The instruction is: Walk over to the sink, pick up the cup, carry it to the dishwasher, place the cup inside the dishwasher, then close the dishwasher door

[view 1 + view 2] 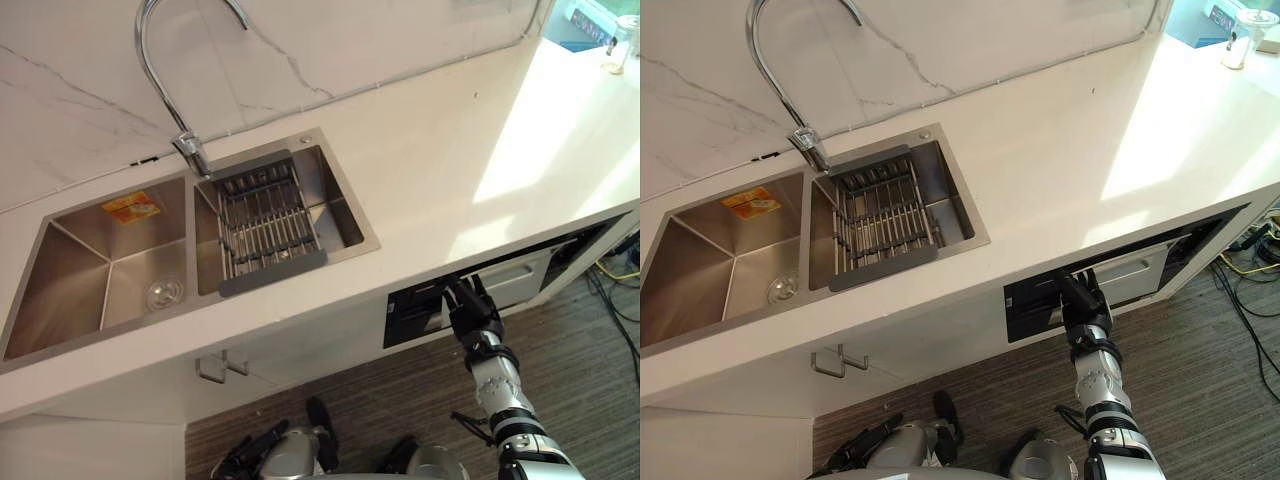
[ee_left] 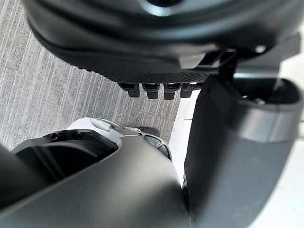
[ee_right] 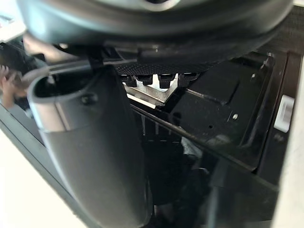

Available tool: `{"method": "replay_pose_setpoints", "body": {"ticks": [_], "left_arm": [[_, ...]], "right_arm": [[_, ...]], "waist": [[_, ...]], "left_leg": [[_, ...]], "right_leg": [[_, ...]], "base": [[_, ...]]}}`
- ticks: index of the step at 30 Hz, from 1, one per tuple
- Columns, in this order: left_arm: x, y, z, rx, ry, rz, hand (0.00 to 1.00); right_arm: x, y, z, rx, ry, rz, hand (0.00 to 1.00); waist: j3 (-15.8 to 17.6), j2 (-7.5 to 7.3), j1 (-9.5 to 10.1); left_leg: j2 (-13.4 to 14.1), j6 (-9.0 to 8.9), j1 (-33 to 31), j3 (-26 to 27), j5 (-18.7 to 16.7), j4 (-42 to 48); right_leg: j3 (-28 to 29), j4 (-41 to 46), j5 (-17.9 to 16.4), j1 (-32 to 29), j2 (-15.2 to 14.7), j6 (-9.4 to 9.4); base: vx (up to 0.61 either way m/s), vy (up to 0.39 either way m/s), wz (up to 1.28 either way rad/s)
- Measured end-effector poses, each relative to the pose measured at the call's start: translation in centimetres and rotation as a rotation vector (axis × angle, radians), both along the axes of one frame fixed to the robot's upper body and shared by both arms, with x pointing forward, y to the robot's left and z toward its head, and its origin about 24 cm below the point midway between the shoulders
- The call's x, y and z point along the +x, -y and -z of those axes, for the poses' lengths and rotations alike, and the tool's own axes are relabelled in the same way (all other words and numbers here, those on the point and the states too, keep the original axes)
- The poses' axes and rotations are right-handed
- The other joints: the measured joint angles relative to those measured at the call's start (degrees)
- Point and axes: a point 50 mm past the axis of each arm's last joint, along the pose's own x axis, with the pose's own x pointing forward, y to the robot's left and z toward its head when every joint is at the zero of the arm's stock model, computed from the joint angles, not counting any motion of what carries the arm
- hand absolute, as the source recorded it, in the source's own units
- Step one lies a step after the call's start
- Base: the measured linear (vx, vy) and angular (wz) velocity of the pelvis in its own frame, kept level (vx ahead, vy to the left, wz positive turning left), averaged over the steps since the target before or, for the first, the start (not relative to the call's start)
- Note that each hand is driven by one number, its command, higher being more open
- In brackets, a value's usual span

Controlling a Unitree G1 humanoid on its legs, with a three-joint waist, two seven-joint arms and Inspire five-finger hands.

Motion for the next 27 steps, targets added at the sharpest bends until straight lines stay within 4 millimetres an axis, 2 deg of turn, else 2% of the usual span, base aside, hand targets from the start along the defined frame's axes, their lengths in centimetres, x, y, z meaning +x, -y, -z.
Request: {"method": "replay_pose_setpoints", "body": {"ticks": [2, 5, 7, 8, 9, 11, 14, 15, 17, 18, 19, 20, 22, 24, 25, 26, 27], "left_arm": [[-0.1, 0.0, 0.0, -0.008, 0.003, -0.019, 1.00], [-0.1, 0.1, 0.0, -0.027, 0.020, -0.074, 1.00], [0.0, 0.6, 0.1, -0.047, 0.035, -0.098, 1.00], [0.0, 0.6, 0.1, -0.053, 0.040, -0.102, 1.00], [0.0, 0.6, 0.1, -0.062, 0.047, -0.104, 1.00], [0.0, 0.4, 0.1, -0.059, 0.041, -0.097, 1.00], [-0.1, -0.9, -0.1, -0.073, 0.028, -0.080, 1.00], [0.0, -1.2, -0.1, -0.074, 0.028, -0.080, 1.00], [0.3, -2.4, -0.4, -0.070, 0.031, -0.096, 1.00], [0.3, -2.5, -0.4, -0.070, 0.034, -0.097, 1.00], [0.5, -2.7, -0.5, -0.083, 0.041, -0.106, 1.00], [0.6, -2.7, -0.5, -0.084, 0.035, -0.101, 1.00], [0.3, -2.7, -0.4, -0.097, -0.014, -0.068, 1.00], [0.4, -2.6, -0.4, -0.097, -0.031, -0.027, 1.00], [0.6, -2.6, -0.4, -0.096, -0.039, -0.003, 1.00], [0.6, -2.5, -0.4, -0.095, -0.045, 0.005, 1.00], [0.9, -2.6, -0.4, -0.086, -0.051, 0.022, 1.00]], "right_arm": [[-0.8, -0.6, 0.5, -0.094, -0.038, -0.104, 1.00], [-4.3, -3.3, 3.3, -0.214, -0.163, -0.388, 1.00], [-8.9, -5.6, 7.3, -0.191, -0.360, -0.517, 1.00], [-10.1, -6.1, 8.2, -0.165, -0.409, -0.517, 1.00], [-11.0, -6.0, 9.0, -0.168, -0.466, -0.515, 1.00], [-11.4, -4.9, 9.2, -0.164, -0.464, -0.399, 1.00], [-13.9, -2.1, 9.8, -0.239, -0.520, -0.181, 1.00], [-14.4, -1.7, 9.9, -0.252, -0.540, -0.154, 1.00], [-16.8, -0.4, 10.4, -0.285, -0.639, -0.062, 1.00], [-17.0, -0.3, 10.5, -0.286, -0.648, -0.050, 1.00], [-18.4, 0.5, 10.7, -0.306, -0.709, -0.007, 1.00], [-18.8, 0.9, 10.7, -0.315, -0.732, 0.009, 1.00], [-20.5, 1.6, 11.0, -0.316, -0.829, 0.034, 1.00], [-21.6, 0.9, 11.6, -0.264, -0.910, 0.028, 1.00], [-21.8, -0.1, 12.1, -0.203, -0.940, 0.024, 1.00], [-21.8, -0.5, 12.2, -0.167, -0.944, 0.040, 1.00], [-21.3, -1.1, 12.3, -0.140, -0.941, 0.034, 1.00]], "waist": [[0.1, -0.20, -0.23], [0.4, -0.76, -0.42], [0.3, -1.01, -0.21], [0.3, -1.08, -0.03], [0.3, -1.46, 0.54], [0.2, -2.20, 0.24], [-0.3, -6.20, -0.35], [-0.5, -6.88, -0.46], [-1.6, -10.11, -1.12], [-1.8, -10.44, -1.24], [-2.5, -11.54, -1.78], [-2.5, -11.61, -1.81], [-2.5, -11.74, -2.41], [-2.5, -11.70, -2.72], [-2.6, -11.00, -3.44], [-2.5, -10.59, -3.91], [-2.4, -10.47, -4.69]], "left_leg": [[0.2, -0.03, 0.1, 0.1, 0.0, 0.1], [0.7, -0.14, -0.4, 0.0, 0.0, 0.6], [0.5, -0.49, -0.4, 0.0, 0.3, 0.3], [0.3, -0.68, -0.5, 0.0, 0.4, 0.1], [-0.5, -1.23, -0.6, 0.3, 0.8, -0.4], [-1.3, -1.10, -0.1, 0.4, 2.0, -0.9], [-3.4, -0.60, 2.2, 2.7, 0.0, -1.1], [-3.6, -0.60, 2.4, 3.1, -0.5, -1.1], [-4.5, -0.14, 3.1, 4.0, -1.8, -1.3], [-4.6, 0.00, 3.2, 4.1, -1.9, -1.4], [-5.6, 0.30, 4.0, 4.5, -2.8, -2.1], [-6.1, 0.73, 4.5, 4.6, -3.1, -2.6], [-7.9, 1.47, 6.9, 3.8, -3.9, -3.6], [-8.8, 2.34, 8.7, 1.4, -4.4, -4.3], [-8.3, 2.65, 9.4, -0.9, -4.3, -4.6], [-7.8, 2.62, 9.4, -1.9, -4.3, -4.4], [-7.0, 2.43, 9.4, -3.9, -4.2, -4.2]], "right_leg": [[-0.1, 0.1, -0.5, -0.2, 0.2, -0.53], [-1.3, 0.5, -1.6, 0.0, 0.1, -0.41], [-3.0, 1.1, -2.5, 0.7, -0.6, 0.41], [-3.3, 1.4, -2.8, 0.7, -0.9, 0.69], [-3.0, 2.5, -3.1, -0.1, -2.0, 0.99], [-3.3, 4.2, -3.4, 0.1, -3.6, 1.46], [-1.5, 4.2, -2.9, 1.1, -5.8, 3.49], [-1.1, 4.1, -2.7, 1.0, -6.0, 3.74], [0.0, 4.0, -2.4, 0.9, -6.7, 4.29], [0.2, 4.1, -2.4, 0.9, -6.9, 4.35], [0.8, 5.3, -2.6, 0.9, -8.1, 4.93], [1.3, 6.5, -2.5, 0.8, -8.8, 4.94], [6.0, 12.6, -2.4, 0.1, -11.5, 4.69], [11.8, 17.1, -1.3, -0.7, -12.2, 2.99], [15.0, 18.2, -2.3, -1.6, -11.5, 2.88], [16.4, 16.4, -3.6, -1.5, -10.3, 3.78], [19.1, 12.7, -4.2, -1.7, -7.9, 4.20]], "base": [[0.02, -0.080, 0.03], [0.05, -0.064, 0.22], [0.10, -0.038, 0.41], [0.13, -0.002, 0.24], [0.14, 0.041, 0.11], [0.14, 0.058, 0.13], [0.18, 0.118, -0.16], [0.14, 0.122, -0.33], [0.12, 0.099, -0.22], [0.14, 0.117, -0.16], [0.08, 0.081, -0.10], [0.08, 0.107, -0.05], [0.08, 0.095, 0.23], [0.16, 0.063, 0.59], [0.16, 0.008, 0.67], [0.13, -0.037, 0.87], [0.09, -0.076, 0.84]]}}
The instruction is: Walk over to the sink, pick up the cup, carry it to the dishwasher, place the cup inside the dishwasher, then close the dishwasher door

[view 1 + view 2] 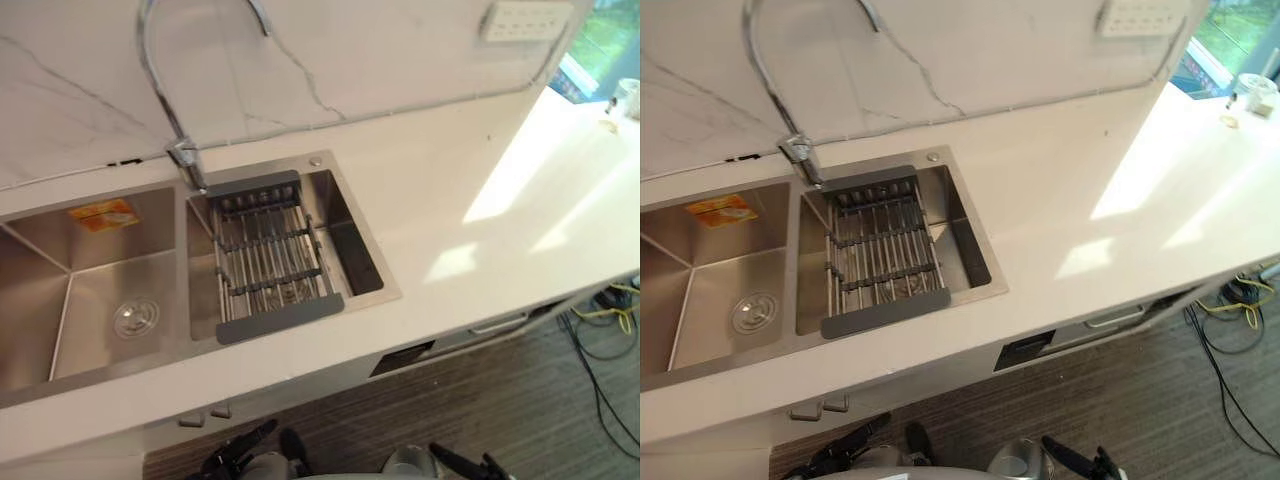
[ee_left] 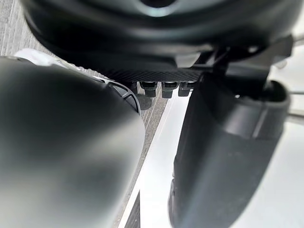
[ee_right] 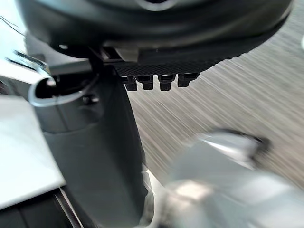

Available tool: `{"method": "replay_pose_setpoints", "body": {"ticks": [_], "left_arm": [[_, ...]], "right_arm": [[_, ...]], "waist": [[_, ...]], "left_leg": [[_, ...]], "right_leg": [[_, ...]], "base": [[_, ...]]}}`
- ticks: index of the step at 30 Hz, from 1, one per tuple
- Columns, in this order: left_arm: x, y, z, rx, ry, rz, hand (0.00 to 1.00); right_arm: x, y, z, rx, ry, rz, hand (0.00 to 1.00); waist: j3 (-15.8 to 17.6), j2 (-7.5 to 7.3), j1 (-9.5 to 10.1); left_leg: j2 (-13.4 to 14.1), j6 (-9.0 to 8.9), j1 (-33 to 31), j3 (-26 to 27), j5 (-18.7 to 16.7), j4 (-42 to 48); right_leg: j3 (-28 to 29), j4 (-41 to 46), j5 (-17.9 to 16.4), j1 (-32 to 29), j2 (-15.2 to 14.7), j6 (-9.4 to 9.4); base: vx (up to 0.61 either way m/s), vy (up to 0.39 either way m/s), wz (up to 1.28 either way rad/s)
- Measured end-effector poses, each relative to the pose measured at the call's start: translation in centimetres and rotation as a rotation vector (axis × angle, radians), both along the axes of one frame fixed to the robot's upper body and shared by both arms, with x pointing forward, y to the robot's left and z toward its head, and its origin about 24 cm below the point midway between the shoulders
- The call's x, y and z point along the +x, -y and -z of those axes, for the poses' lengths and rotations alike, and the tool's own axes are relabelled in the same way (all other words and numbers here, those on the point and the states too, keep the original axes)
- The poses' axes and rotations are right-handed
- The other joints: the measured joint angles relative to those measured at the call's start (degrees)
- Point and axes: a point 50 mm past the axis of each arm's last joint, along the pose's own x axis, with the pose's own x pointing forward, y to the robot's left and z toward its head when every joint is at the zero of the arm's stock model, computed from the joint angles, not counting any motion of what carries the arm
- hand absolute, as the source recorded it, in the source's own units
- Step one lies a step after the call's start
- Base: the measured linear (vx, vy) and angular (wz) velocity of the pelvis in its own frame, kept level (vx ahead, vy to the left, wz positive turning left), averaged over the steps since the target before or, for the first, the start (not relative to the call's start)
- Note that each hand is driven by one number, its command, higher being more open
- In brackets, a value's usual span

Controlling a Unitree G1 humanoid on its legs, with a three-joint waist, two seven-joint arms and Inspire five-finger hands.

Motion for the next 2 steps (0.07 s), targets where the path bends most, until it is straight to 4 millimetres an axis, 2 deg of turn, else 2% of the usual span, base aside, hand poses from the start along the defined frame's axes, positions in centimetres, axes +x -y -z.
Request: {"method": "replay_pose_setpoints", "body": {"ticks": [1, 2], "left_arm": [[0.26, -0.17, -0.07, 0.005, -0.011, 0.022, 1.00], [0.45, -0.26, -0.13, 0.007, -0.015, 0.033, 1.00]], "right_arm": [[0.37, -0.33, 0.06, 0.024, 0.002, 0.000, 1.00], [0.50, -0.47, 0.09, 0.038, 0.003, 0.008, 1.00]], "waist": [[0.0, 0.05, -0.09], [-0.1, -0.07, -0.08]], "left_leg": [[0.4, -0.55, 0.1, -1.8, 0.3, 0.0], [0.3, -0.92, 0.0, -2.7, 0.5, 0.0]], "right_leg": [[3.1, -3.5, 0.1, -0.6, 2.0, 0.04], [4.5, -6.0, 0.4, -0.6, 2.8, 0.22]], "base": [[0.08, -0.089, 0.83], [0.04, -0.059, 0.48]]}}
